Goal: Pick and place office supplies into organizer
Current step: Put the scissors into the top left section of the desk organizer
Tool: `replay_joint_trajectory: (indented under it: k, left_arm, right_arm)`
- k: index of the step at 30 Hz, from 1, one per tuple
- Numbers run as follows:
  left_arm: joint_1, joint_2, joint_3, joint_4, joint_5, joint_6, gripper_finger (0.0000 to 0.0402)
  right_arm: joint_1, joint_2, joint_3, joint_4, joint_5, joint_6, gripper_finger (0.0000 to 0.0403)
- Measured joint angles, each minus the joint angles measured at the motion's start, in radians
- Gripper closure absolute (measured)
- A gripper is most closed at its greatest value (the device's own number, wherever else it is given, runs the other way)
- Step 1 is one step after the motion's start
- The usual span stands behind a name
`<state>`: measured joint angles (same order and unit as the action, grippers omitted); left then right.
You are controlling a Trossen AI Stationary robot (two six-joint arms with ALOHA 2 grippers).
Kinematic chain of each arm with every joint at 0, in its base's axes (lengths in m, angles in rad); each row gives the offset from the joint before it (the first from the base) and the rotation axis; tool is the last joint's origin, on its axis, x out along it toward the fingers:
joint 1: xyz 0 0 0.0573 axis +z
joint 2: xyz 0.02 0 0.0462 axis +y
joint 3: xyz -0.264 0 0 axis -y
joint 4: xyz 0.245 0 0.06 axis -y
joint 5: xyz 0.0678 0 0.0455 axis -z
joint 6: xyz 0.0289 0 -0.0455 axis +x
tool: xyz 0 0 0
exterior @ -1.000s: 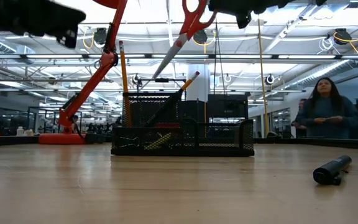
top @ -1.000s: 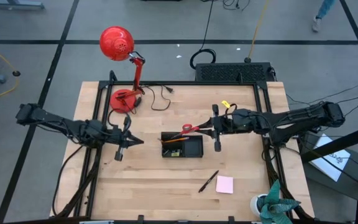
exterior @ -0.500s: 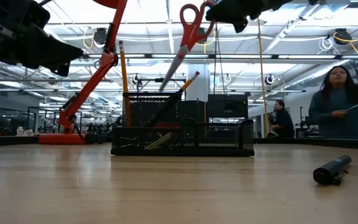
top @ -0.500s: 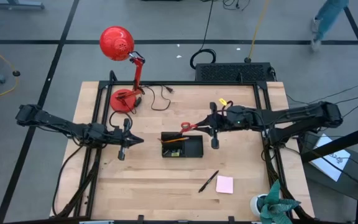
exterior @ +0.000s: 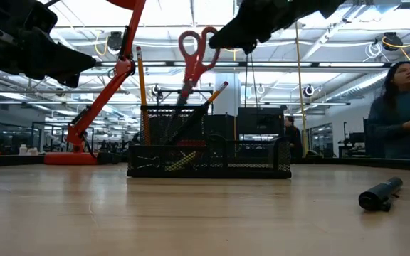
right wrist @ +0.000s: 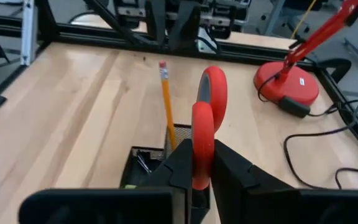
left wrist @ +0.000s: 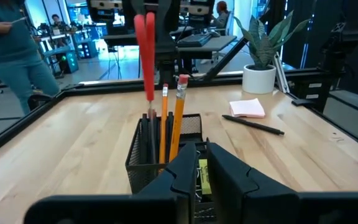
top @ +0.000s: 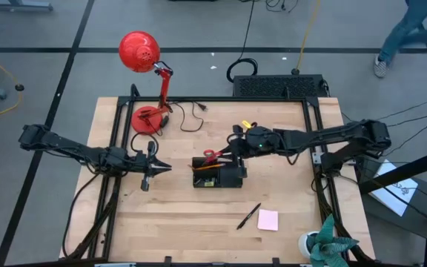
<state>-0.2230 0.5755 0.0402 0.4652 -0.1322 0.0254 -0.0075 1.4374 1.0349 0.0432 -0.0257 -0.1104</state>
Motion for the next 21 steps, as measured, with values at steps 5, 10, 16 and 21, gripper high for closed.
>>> replay_joint_trajectory:
  k: [5,10,16,21]
  left_arm:
    - [0.000,0.000,0.000,-0.008,0.000,-0.001,0.0355]
    - [0.000,0.000,0.000,-0.024,0.000,-0.002,0.0355]
    - [0.000,0.000,0.000,-0.028,0.000,-0.003,0.0355]
    - [0.000,0.000,0.000,-0.028,0.000,-0.005,0.0355]
  right_arm:
    - [-0.023,0.063,0.010,0.023,0.000,-0.011,0.0378]
    - [-0.034,0.104,0.011,0.066,-0.002,-0.014,0.0378]
    - [-0.044,0.133,0.010,0.064,-0.005,-0.011,0.0371]
    - [-0.043,0.138,0.010,0.063,-0.006,-0.030,0.0372]
